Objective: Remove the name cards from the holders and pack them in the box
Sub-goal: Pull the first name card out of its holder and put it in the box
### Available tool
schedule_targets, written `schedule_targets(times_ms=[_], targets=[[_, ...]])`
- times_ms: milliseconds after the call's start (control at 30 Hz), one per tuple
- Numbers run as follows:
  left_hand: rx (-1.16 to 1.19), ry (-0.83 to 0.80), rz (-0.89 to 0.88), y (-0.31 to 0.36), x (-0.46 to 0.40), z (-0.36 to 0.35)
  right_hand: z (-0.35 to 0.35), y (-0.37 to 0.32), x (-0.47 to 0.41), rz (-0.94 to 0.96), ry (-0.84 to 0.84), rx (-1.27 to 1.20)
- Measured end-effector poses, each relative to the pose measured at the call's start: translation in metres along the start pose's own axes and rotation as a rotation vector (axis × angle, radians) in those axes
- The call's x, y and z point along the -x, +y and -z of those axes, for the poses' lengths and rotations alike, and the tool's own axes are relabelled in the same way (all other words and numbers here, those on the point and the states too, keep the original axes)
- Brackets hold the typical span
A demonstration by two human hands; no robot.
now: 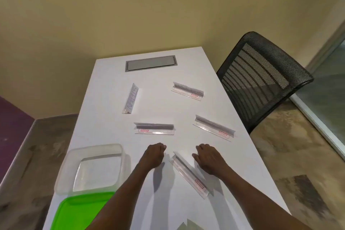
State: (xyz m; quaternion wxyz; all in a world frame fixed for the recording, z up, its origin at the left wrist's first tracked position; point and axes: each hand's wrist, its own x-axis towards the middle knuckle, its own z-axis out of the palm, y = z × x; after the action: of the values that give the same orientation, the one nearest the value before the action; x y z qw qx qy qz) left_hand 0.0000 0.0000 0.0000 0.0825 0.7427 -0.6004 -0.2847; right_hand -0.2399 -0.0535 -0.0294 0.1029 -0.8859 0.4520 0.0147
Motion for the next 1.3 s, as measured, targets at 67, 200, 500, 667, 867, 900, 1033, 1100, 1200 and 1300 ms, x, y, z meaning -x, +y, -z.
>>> schedule_targets(times_ms=[67, 200, 500, 667, 867, 900, 1033, 1100, 1200, 1300], targets=[[0.056, 0.007, 0.023, 0.0, -0.003, -0.005, -0.006, 0.001, 0.004, -0.019, -0.041, -0.033], [0.075, -0.028, 0.049, 0.004, -0.006, -0.016, -0.018, 0.004, 0.016, -0.061, -0.127, -0.059], [0.117, -0.015, 0.105, 0.012, -0.019, -0.031, -0.036, 0.015, 0.042, -0.196, -0.21, -0.109], [0.068, 0.0, 0.142, 0.019, -0.024, -0.038, -0.035, 0.018, 0.051, -0.384, -0.231, -0.176], [-0.013, 0.038, 0.208, 0.027, -0.024, -0.045, -0.03, 0.022, 0.051, -0.633, -0.362, -0.321], [-0.019, 0.052, 0.227, 0.028, -0.024, -0.046, -0.027, 0.022, 0.05, -0.669, -0.411, -0.362], [-0.005, 0.107, 0.301, 0.033, -0.023, -0.051, -0.026, 0.022, 0.051, -0.828, -0.527, -0.617], [0.032, 0.127, 0.316, 0.034, -0.024, -0.053, -0.029, 0.021, 0.051, -0.901, -0.558, -0.727], [0.114, 0.129, 0.332, 0.035, -0.024, -0.054, -0.034, 0.021, 0.049, -0.984, -0.565, -0.874], [0.189, 0.127, 0.383, 0.036, -0.024, -0.055, -0.037, 0.022, 0.048, -1.026, -0.588, -0.953]])
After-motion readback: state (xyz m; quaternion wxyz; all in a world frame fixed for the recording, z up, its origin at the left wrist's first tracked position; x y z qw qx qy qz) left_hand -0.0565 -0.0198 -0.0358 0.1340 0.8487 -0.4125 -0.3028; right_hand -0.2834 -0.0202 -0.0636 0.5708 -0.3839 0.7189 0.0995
